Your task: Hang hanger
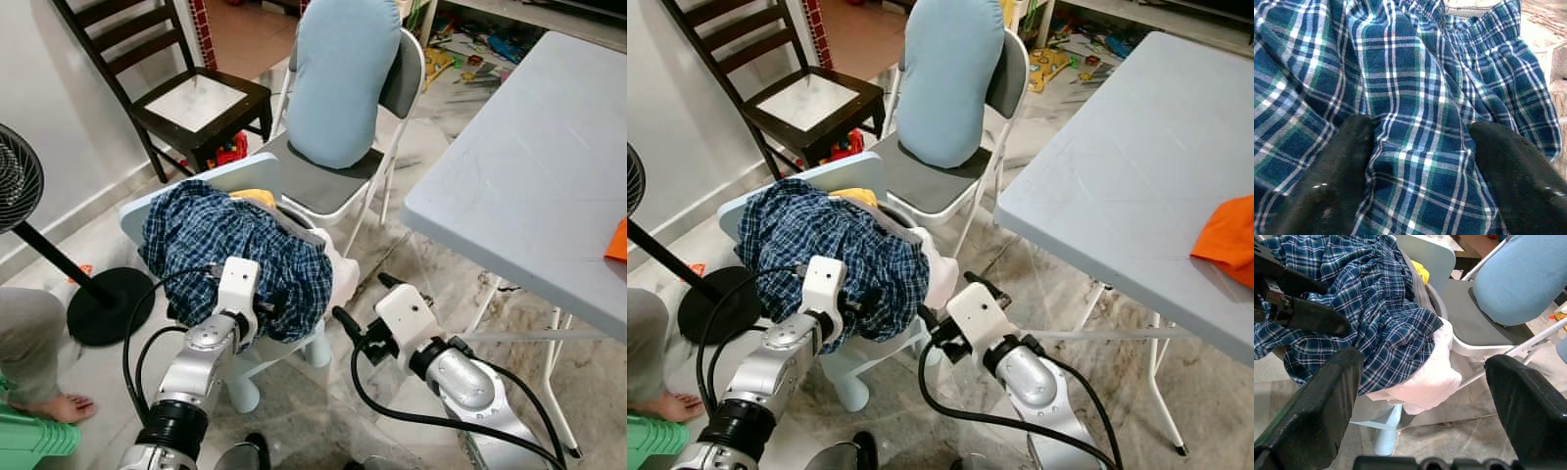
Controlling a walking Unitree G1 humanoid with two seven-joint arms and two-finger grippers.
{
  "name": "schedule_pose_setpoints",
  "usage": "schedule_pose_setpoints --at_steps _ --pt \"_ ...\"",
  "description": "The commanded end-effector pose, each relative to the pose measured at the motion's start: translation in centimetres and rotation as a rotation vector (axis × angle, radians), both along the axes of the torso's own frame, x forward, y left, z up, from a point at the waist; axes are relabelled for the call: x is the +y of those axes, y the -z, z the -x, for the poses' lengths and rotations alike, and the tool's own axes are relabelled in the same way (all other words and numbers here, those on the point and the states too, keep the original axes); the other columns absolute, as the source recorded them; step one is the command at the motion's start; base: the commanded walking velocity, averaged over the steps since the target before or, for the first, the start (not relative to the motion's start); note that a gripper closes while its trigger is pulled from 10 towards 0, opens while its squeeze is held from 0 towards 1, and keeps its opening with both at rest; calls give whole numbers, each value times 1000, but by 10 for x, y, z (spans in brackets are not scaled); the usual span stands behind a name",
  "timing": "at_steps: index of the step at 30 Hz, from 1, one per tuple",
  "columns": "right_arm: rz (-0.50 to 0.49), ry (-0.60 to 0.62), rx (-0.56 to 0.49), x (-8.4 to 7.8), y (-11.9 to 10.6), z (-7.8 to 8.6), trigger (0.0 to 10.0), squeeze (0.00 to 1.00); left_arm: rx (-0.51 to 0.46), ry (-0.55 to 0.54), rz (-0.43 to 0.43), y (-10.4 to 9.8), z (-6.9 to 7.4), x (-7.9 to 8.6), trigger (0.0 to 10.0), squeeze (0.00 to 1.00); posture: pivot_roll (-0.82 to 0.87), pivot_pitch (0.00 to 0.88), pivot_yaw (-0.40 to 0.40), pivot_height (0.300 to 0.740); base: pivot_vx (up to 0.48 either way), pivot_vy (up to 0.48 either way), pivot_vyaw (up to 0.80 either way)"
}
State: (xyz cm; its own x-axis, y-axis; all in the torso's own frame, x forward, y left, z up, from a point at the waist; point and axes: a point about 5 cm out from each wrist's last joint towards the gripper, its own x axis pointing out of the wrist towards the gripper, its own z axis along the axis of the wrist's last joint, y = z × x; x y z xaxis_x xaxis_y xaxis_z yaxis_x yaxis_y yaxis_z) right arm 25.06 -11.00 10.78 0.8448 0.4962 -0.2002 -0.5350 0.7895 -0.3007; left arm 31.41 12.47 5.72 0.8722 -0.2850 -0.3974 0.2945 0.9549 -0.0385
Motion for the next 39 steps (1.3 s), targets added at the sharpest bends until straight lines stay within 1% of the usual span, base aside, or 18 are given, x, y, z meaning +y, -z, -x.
schedule_pose_setpoints --at_steps 1,3,4,5,6,10,12,16,21,24,26,27,28,33,35,36,38,39 --pt "1 -11 -6 0 -3 2 10000 0 10 -4 -29 5 3 5 0 0 -55 194 -36 740 0 0 0" --pt "2 -11 -6 -1 -3 1 10000 0 7 -12 -34 4 4 7 0 0 -55 194 -36 740 0 0 0" --pt "3 -10 -5 -1 -3 1 10000 0 -3 -29 -46 4 5 12 0 0 -50 196 -37 740 0 0 0" --pt "4 -10 -3 -1 -2 0 10000 0 -25 -73 -61 2 6 21 0 0 -49 195 -38 740 0 0 0" --pt "4 -10 -3 -1 -2 0 10000 0 -25 -73 -61 2 6 21 0 0 -49 195 -38 740 0 0 0" --pt "3 -12 -3 0 -2 0 10000 0 -68 -183 -110 -3 14 46 0 0 -39 197 -40 740 0 0 0" --pt "2 -15 -2 2 -1 0 10000 0 -83 -215 -119 -6 18 53 0 0 -30 195 -41 740 0 0 0" --pt "1 -16 -2 2 -1 -1 10000 0 -115 -256 -130 -13 24 58 0 0 -24 194 -41 740 0 0 0" --pt "1 -13 -5 1 -1 -4 10000 0 -166 -344 -150 -24 28 69 0 0 -18 193 -42 740 0 0 0" --pt "1 -11 -5 1 -1 -4 10000 0 -164 -371 -167 -25 31 74 0 0 -18 193 -42 740 0 0 0" --pt "2 -9 -7 1 -1 -4 10000 0 -157 -404 -192 -25 37 81 0 0 -20 192 -40 740 0 0 0" --pt "2 -9 -7 1 -1 -4 10000 0 -157 -404 -192 -25 37 81 0 0 -20 192 -40 740 0 0 0" --pt "2 -7 -7 1 -1 -4 10000 0 -140 -414 -200 -23 41 82 0 0 -19 191 -38 740 0 0 0" --pt "2 -4 -7 0 -1 -4 10000 0 -107 -434 -212 -18 50 85 0 0 -19 191 -38 740 0 0 0" --pt "2 -4 -8 0 -1 -4 10000 0 -85 -487 -254 -17 62 94 0 0 -16 190 -37 740 0 0 0" --pt "2 -4 -8 0 -1 -4 10000 0 -85 -487 -254 -17 62 94 0 0 -16 190 -37 740 0 0 0" --pt "3 -4 -8 0 -1 -5 10000 0 -111 -485 -295 -19 67 95 0 0 -12 191 -36 740 0 0 0" --pt "4 -4 -8 0 -1 -5 10000 0 -113 -483 -299 -20 67 95 0 0 -12 191 -36 740 0 0 0"
